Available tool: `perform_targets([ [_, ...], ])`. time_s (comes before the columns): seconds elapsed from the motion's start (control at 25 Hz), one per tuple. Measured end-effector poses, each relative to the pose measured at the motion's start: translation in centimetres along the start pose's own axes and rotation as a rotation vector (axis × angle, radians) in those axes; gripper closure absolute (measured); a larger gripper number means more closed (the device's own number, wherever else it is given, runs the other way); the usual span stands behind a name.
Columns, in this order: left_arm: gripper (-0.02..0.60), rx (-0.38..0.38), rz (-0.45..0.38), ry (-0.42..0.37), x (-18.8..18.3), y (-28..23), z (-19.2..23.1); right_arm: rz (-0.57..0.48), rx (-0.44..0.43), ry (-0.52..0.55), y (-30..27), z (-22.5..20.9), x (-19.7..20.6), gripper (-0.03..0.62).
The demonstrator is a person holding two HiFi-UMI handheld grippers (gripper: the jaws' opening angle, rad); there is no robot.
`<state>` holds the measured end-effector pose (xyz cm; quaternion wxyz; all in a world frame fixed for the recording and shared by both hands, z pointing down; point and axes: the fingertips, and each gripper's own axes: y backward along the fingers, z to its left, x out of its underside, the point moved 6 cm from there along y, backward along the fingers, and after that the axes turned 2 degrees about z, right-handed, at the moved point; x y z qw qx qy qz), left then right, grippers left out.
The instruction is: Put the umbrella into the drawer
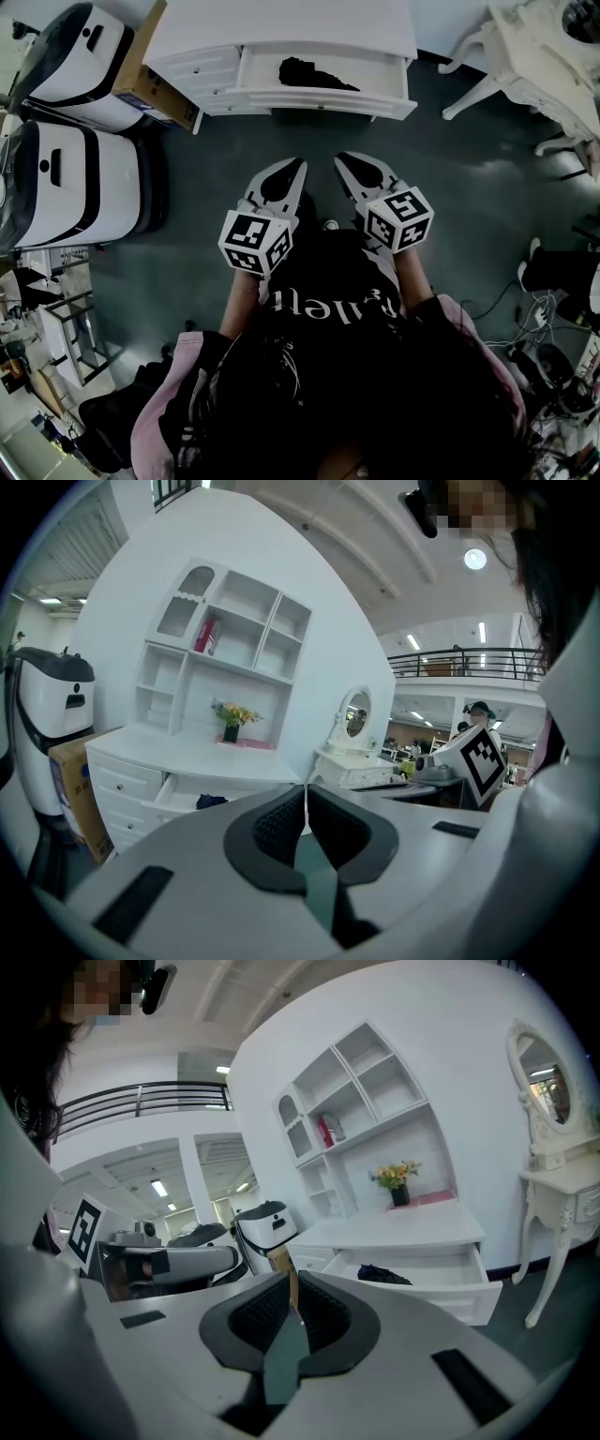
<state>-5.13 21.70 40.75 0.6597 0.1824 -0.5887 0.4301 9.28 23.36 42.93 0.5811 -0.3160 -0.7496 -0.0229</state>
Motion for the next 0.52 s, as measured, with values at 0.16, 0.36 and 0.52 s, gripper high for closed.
perform_targets([
  [0.16,0.560,-0.001,0.002,-0.002,0.10,-0.11,-0.16,0.010,-0.004,-0.004,0.00,-0.15,0.25,0.534],
  [0.36,0.560,0.003,0.004,-0.003,0.10,-0.32,-0.32,0.023,-0.007,-0.009,-0.01,-0.31,0.48,0.534],
  [0.52,0.560,0.006,0.005,-0.004,0.13,-0.33,-0.48,0.029,-0.005,-0.012,0.12,-0.33,0.65,0.534],
])
